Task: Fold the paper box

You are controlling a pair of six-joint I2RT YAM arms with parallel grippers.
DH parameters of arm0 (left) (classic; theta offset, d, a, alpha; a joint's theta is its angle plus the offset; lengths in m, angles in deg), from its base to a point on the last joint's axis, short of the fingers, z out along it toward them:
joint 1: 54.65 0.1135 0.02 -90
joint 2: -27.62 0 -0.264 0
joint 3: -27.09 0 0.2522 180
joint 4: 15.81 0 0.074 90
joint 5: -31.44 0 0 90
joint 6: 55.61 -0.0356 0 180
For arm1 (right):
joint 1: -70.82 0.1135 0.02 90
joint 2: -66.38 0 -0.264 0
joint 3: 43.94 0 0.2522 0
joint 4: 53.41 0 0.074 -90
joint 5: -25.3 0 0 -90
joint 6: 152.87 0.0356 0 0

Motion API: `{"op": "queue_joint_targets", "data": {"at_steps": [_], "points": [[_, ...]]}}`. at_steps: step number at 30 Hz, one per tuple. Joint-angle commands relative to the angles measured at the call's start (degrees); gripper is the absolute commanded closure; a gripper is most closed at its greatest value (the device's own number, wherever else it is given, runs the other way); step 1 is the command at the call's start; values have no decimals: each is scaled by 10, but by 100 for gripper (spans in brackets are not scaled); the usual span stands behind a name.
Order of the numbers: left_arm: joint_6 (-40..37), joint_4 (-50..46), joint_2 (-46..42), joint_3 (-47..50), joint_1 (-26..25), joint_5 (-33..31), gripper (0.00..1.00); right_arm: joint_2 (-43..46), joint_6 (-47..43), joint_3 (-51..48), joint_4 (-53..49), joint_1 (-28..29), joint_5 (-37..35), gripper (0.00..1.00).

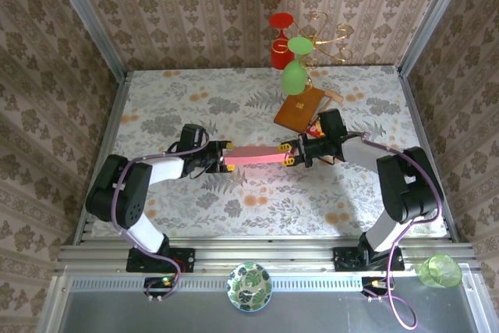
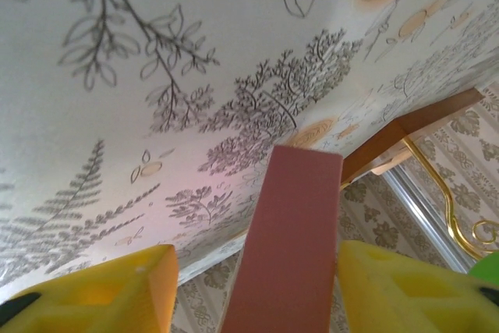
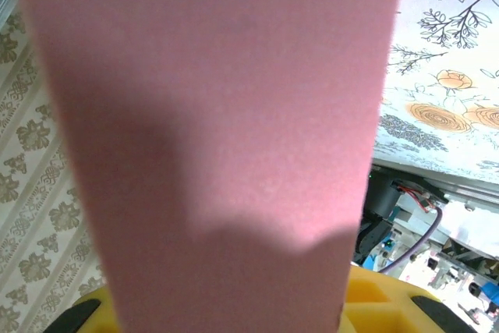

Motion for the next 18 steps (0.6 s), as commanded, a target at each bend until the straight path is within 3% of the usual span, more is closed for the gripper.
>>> {"op": "queue_joint_targets", "data": {"at_steps": [1, 17, 18], "points": [[27, 59, 15, 4, -5, 6, 47, -11, -12, 12, -20, -4, 25, 74], [50, 37, -34, 9, -32, -13, 62, -66, -16, 15, 17, -8, 21, 74], [52, 31, -36, 7, -50, -14, 64, -69, -16, 17, 16, -8, 21, 74]]}}
